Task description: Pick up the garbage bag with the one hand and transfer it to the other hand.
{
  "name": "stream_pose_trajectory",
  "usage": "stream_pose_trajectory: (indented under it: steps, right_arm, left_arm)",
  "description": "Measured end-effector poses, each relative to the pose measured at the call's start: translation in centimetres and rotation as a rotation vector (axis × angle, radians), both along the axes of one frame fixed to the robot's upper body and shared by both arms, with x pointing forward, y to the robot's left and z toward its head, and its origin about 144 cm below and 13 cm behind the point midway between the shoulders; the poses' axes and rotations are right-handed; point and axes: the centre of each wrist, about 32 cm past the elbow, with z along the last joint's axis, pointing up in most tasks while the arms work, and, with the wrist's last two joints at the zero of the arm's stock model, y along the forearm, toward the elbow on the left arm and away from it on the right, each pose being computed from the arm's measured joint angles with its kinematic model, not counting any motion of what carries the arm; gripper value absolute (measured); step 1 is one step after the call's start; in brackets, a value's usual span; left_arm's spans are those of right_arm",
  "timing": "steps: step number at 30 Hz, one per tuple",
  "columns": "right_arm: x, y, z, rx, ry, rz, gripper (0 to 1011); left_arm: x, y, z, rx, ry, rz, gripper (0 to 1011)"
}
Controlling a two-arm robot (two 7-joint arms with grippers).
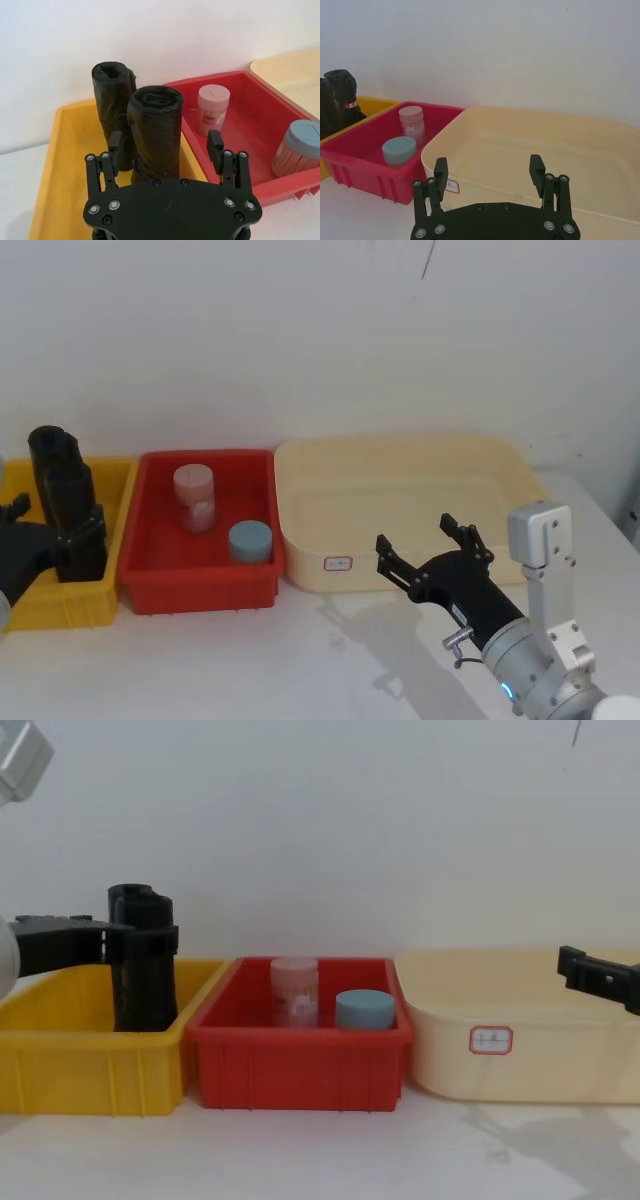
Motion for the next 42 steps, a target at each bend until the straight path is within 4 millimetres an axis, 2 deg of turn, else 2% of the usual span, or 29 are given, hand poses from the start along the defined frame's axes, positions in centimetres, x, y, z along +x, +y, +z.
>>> stream_pose_trajectory:
  steps: [28, 39, 42]
  right_arm:
    - [0.0, 0.0, 0.0, 0.000, 0.000, 0.000, 1000]
    - [0.0, 0.0, 0.0, 0.000, 0.000, 0.000, 1000]
    - [0.0, 0.0, 0.0, 0.000, 0.000, 0.000, 1001]
  left_arm:
    - [3.8, -1.3, 0.8, 0.031, 0.027, 0.042, 1001]
    - [4.4, -1.6, 0.9, 0.043, 0.028, 0.045, 768]
    - [4.5, -1.7, 1.0, 0.045, 0.028, 0.046, 633]
